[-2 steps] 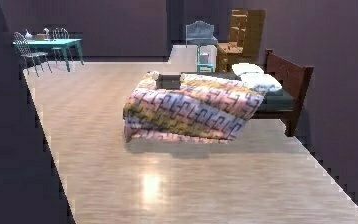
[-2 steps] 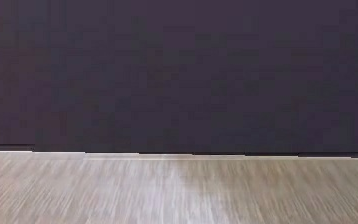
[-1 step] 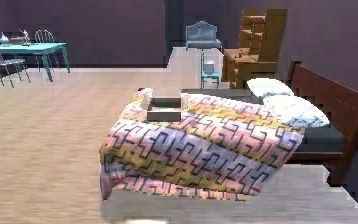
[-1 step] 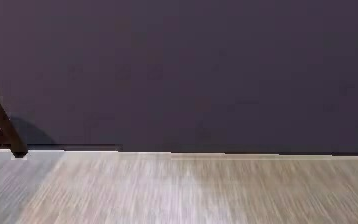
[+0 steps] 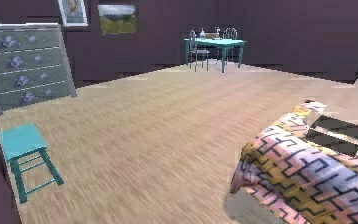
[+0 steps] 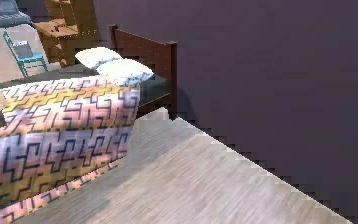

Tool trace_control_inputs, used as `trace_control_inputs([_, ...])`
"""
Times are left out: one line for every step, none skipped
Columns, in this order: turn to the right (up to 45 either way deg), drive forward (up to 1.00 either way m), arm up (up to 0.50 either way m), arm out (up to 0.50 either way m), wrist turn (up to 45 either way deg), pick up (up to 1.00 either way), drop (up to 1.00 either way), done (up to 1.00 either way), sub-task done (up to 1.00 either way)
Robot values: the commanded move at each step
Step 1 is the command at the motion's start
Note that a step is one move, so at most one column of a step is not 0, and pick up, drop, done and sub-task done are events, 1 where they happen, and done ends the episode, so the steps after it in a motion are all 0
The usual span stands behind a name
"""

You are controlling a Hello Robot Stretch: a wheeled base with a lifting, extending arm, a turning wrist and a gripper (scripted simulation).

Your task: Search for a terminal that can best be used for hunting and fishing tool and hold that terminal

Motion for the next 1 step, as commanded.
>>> trace_control_inputs([0.0,0.15,0.0,0.0,0.0,0.0,0.0,0.0,0.0])
